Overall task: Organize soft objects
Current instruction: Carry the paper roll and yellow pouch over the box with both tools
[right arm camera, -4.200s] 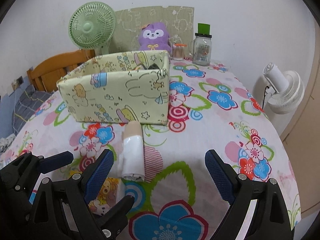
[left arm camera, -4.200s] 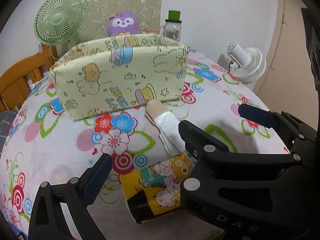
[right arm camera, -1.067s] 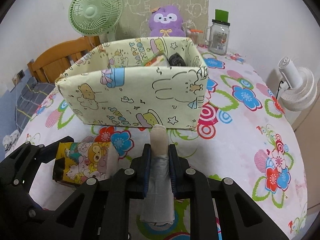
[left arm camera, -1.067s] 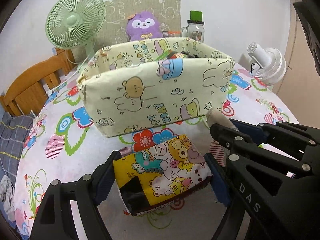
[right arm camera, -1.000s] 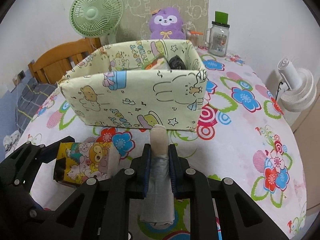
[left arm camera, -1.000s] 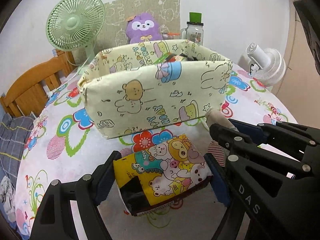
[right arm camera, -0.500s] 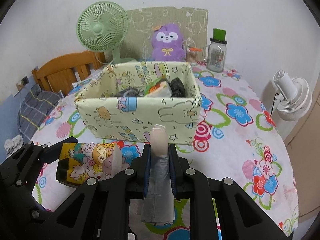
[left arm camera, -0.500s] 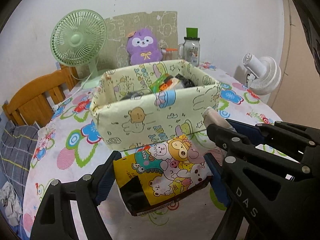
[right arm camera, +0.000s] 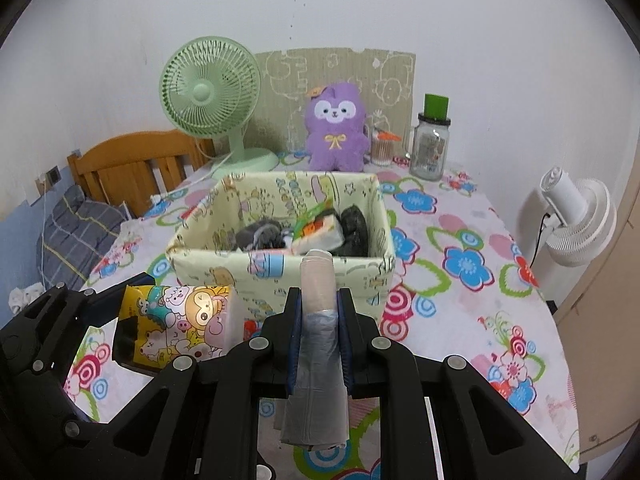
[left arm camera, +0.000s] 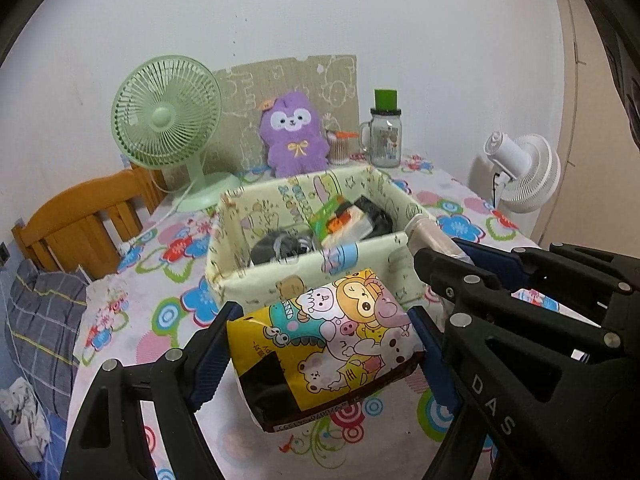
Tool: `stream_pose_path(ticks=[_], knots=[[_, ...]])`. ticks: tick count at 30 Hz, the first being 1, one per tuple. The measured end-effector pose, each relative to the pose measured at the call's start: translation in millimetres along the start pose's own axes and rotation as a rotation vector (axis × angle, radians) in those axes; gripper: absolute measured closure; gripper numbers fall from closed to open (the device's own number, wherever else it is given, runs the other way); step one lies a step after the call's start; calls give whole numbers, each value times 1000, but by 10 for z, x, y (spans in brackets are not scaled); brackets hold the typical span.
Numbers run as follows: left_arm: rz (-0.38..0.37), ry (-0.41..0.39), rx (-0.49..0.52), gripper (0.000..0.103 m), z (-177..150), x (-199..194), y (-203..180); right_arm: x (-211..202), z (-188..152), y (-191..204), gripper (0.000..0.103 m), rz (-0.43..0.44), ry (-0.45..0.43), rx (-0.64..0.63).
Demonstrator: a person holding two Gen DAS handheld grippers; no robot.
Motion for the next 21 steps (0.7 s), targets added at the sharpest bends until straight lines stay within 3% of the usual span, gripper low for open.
stream_pose_path(ticks=[21], knots=[[20,-73,4,19,387,-147,166,-120,432,74,84,6,-74,-12]])
Point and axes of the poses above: each gripper's, at about its wrist camera, not at the fingertips, and x roughly the way its jaws point, y to its left, z to its top, the point moved 7 cm from there along x, roughly the way its jaws point, and after that the axes turned 11 degrees about y, right-handed, at the moved point
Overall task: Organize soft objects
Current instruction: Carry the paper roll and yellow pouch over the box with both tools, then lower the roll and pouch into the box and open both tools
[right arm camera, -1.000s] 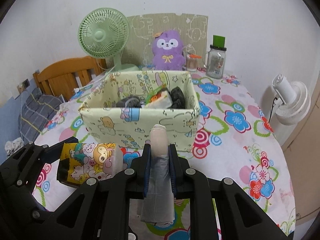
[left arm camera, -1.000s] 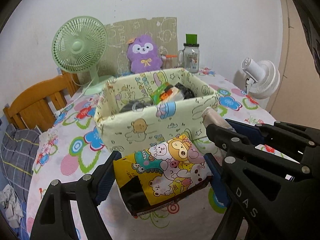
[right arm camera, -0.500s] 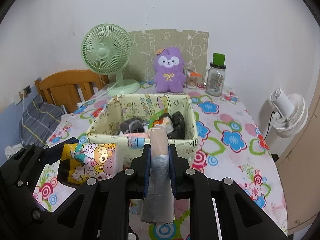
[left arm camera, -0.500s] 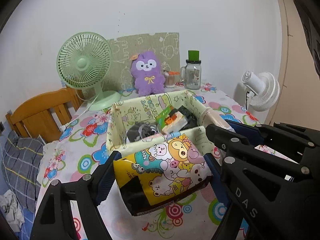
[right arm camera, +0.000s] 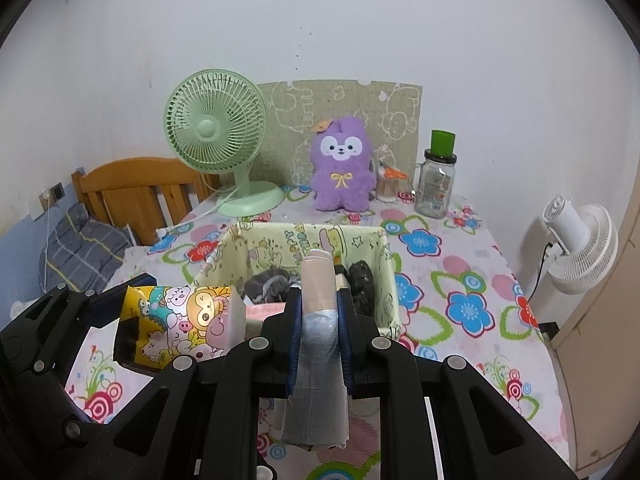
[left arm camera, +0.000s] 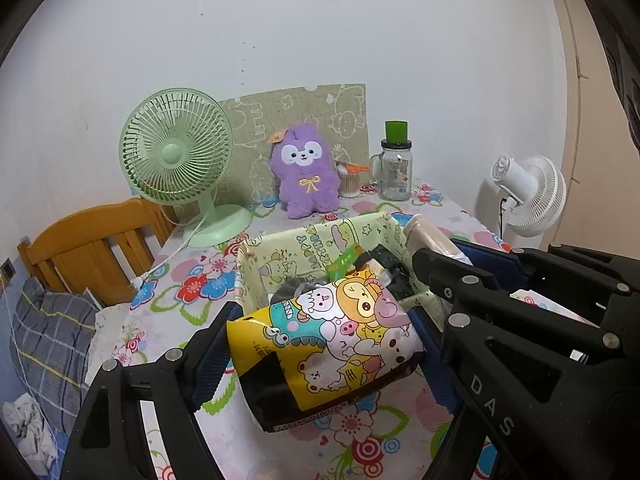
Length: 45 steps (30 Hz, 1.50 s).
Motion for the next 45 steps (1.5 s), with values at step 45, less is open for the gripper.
stream_pose_path(ticks=[45], knots=[[50,100,-81,19,455,953,466,1161,604,64,82,80,117,-1]])
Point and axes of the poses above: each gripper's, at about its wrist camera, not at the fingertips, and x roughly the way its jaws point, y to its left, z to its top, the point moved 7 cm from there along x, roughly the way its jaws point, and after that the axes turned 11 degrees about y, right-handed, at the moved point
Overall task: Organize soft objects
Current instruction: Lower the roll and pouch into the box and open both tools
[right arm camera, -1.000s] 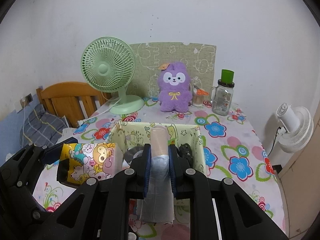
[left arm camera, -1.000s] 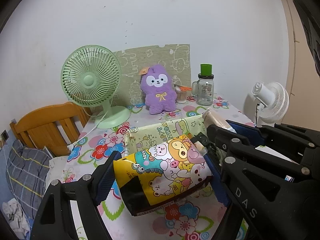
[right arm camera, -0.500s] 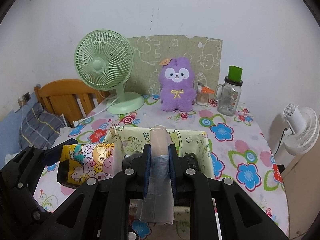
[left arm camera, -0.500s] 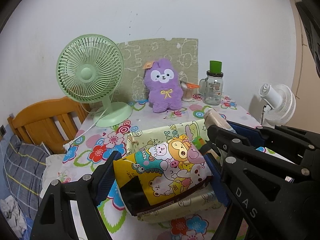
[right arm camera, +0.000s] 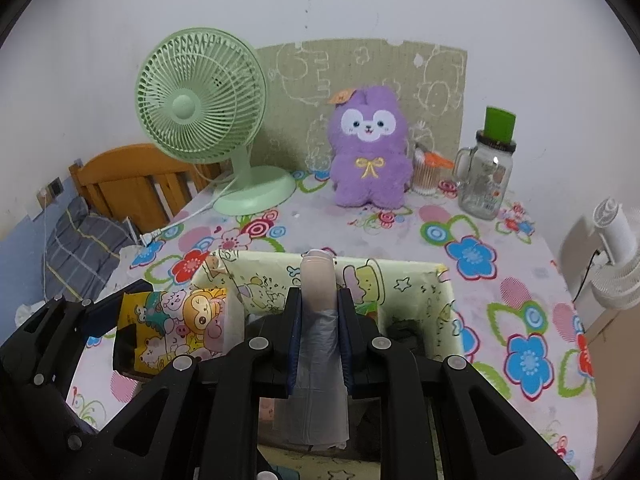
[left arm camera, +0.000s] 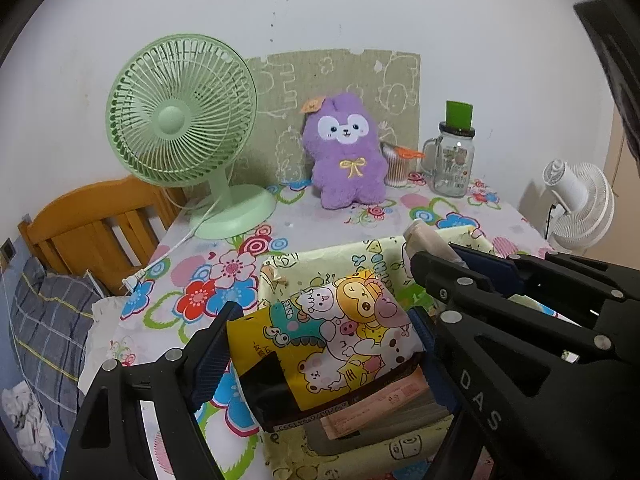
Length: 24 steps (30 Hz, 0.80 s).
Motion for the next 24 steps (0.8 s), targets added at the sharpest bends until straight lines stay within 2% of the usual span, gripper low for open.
stream_pose_path(ticks=[3,5,8,10,24], knots=[[-11,12,0,19,-4,52,-5,54,-6,-58,73,-7,7,19],[-17,15,1,19,-5,79,-17,79,-12,-100,51,-13,19,32],[-17,20,-5,19,-6,107,-8,50,-29,-194,29,-47,1,49],[-29,22,-10,19,2,111,-15,10,-42,-245,26,-45,-10,56],[-51,3,29,17,85,76,-312,-242,-167,-667,21,-102,-49,107]])
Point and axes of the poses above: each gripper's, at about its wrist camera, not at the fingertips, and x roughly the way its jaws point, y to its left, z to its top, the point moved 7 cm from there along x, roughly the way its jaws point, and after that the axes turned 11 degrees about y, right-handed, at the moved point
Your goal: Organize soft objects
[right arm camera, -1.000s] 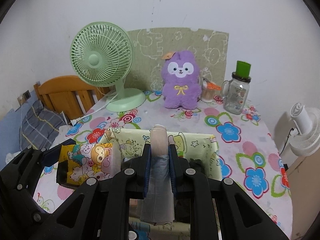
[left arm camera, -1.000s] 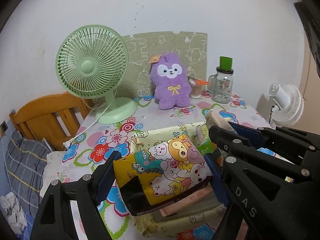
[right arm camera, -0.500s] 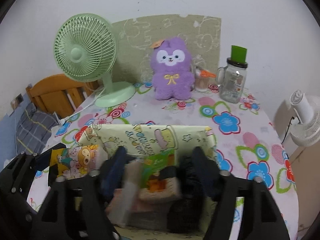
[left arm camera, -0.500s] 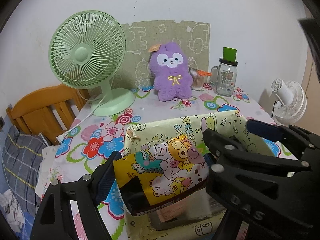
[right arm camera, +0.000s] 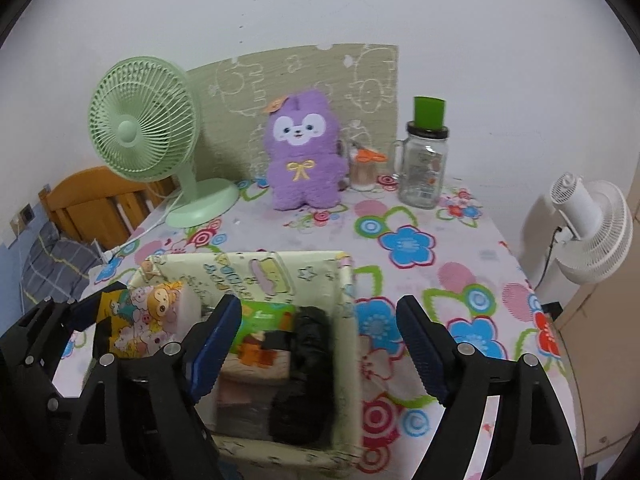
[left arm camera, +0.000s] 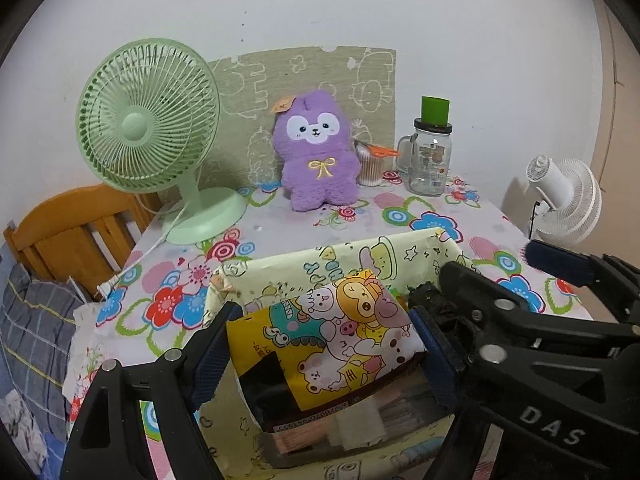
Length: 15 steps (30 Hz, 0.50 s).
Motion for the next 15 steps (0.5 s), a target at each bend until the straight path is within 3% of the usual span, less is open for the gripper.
stream_pose_path(ticks=[10,15], knots=[[-20,12,6,16,67,116,-145,28,-29,-187,20,-2,5,34],[-4,32,14,5,40,194,-159,94,-44,-155,20,-1,18,23]])
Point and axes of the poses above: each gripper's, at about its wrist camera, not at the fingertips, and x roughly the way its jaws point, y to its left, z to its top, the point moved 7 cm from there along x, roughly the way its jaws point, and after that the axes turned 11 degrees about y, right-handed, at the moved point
